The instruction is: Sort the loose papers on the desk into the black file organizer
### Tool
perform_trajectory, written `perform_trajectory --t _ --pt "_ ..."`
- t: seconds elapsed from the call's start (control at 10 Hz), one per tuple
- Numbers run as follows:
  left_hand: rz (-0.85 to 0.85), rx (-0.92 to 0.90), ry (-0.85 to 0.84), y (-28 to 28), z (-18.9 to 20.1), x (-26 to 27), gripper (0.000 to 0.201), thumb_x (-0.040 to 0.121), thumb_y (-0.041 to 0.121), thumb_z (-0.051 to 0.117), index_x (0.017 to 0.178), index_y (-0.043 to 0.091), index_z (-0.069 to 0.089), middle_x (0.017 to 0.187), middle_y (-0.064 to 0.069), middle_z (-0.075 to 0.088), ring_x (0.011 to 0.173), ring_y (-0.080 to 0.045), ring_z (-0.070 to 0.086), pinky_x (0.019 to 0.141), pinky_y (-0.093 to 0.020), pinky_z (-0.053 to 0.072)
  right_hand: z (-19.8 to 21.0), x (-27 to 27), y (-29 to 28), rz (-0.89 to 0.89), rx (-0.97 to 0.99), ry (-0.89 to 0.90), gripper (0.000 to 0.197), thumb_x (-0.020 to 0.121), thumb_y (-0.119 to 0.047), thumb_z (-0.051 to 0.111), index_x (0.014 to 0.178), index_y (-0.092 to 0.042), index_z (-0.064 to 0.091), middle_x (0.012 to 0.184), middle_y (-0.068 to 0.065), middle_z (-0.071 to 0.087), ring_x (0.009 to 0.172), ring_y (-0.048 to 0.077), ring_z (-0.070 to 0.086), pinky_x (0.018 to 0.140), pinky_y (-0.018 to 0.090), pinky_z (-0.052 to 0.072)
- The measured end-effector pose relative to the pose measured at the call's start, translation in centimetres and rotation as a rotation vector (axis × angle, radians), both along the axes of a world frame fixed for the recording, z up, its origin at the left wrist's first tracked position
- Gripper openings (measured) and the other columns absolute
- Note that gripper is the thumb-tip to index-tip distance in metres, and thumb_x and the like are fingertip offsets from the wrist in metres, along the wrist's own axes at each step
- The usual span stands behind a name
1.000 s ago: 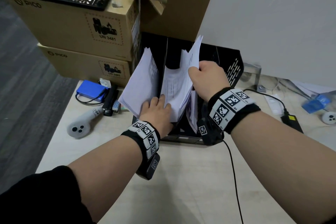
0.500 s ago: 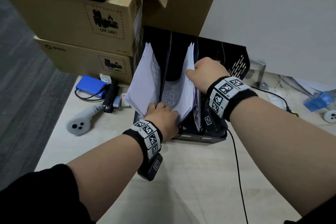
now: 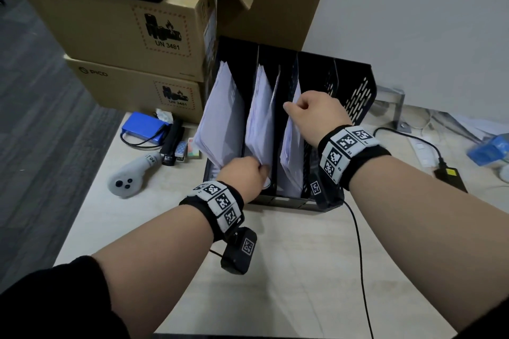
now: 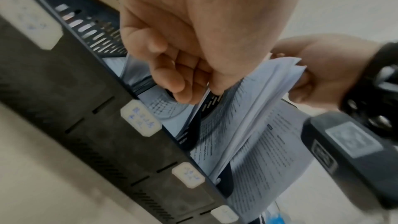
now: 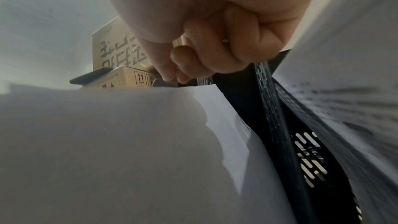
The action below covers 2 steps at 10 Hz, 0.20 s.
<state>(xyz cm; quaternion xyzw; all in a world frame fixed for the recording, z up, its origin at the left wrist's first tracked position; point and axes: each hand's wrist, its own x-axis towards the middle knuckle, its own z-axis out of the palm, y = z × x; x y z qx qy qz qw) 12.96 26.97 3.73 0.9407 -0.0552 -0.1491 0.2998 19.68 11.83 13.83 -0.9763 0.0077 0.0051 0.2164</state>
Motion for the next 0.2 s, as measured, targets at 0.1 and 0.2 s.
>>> perform_trajectory --t 0.1,0.2 --pt "0.079 -0.058 0.103 0.0 0.0 -0.2 0.041 0.105 0.033 0.042 0.093 0.001 0.064 0.098 -0.021 0.068 0.092 -0.037 0.064 0.081 -0.041 0.053 -0.2 -1.5 -1.2 -0.012 0.085 -0.039 0.040 0.092 -0.050 0.051 0.067 -0.019 0.052 0.060 -0.004 0.057 0.061 0.019 0.058 0.057 0.030 0.044" --pt "0.055 -0.043 0.220 -1.0 -0.5 -1.1 0.043 0.103 0.033 0.045 0.092 -0.002 0.068 0.094 -0.018 0.070 0.089 -0.033 0.065 0.076 -0.033 0.049 -0.4 -3.1 -3.4 -0.019 0.166 -0.066 0.038 0.091 -0.045 0.052 0.064 -0.017 0.051 0.056 -0.004 0.052 0.056 0.019 0.054 0.058 0.032 0.046"
